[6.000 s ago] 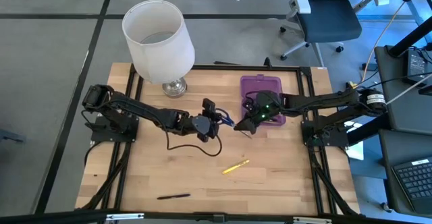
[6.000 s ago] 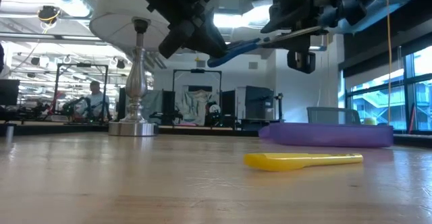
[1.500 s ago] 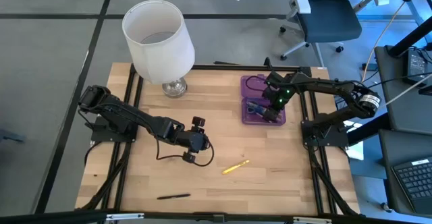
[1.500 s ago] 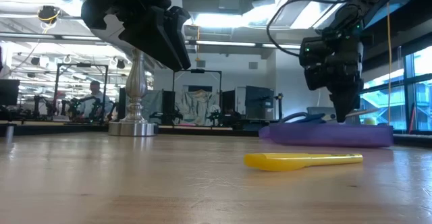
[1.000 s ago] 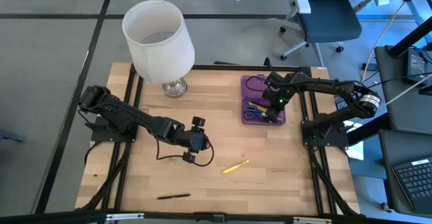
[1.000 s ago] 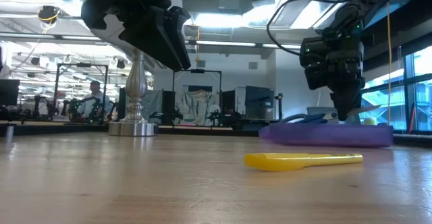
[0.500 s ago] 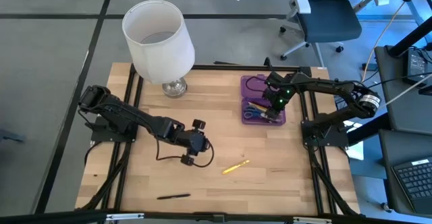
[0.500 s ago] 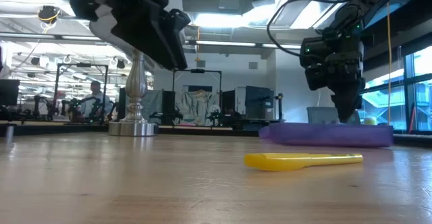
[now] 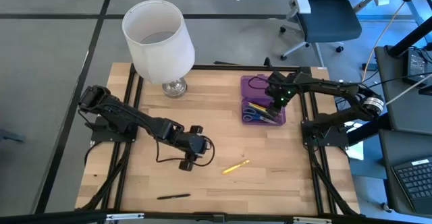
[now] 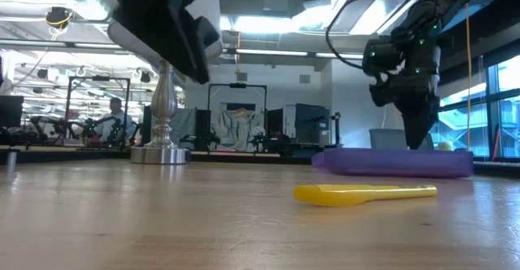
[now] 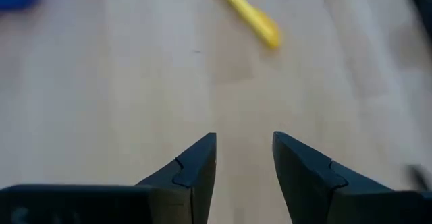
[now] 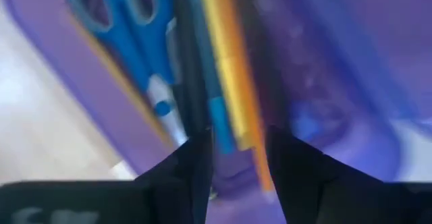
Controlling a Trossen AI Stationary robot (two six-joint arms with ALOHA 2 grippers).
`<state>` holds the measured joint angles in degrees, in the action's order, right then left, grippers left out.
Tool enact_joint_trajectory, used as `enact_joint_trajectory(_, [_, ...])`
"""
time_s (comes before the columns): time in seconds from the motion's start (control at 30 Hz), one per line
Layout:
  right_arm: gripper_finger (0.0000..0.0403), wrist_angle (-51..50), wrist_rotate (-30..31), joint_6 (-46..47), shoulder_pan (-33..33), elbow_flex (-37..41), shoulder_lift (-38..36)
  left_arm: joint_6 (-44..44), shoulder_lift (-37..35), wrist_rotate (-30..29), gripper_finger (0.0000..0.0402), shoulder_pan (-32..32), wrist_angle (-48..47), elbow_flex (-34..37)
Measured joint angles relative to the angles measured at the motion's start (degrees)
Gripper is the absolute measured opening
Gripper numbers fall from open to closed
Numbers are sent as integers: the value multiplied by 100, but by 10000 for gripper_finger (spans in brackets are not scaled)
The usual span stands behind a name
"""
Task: Pick & place school supplies into a supply box
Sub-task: Put the black pen into the purple supply box
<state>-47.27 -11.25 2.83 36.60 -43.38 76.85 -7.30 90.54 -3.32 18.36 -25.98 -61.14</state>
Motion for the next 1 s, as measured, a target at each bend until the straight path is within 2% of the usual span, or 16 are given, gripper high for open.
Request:
enact_joint_trajectory(0.1, [139,113,331,-2,-2,0,-361,-303,0,76,139,217,39,2])
enact_joint_trajectory(0.23, [139,394,356,44,-7,-2,-917,-752,0,-211,138,518,284,-17])
enact_joint_trajectory(0.37, [139,498,234,169,-131,-4,-1412,-1654,2,-502,138,922,168,-179])
enact_joint_trajectory(0.53, [139,495,214,307,-341,-4,-1841,-2818,2,-786,138,1478,-424,-221])
enact_joint_trajectory(0.7, [139,497,215,453,-536,-4,-2021,-4384,41,-776,138,2008,-792,-225])
enact_joint_trajectory(0.87, [139,569,217,461,-618,-4,-2027,-4752,393,-582,132,2590,-855,-227])
enact_joint_trajectory(1.0, [139,623,247,463,-619,-4,-2027,-5382,679,-402,118,2906,-828,-227])
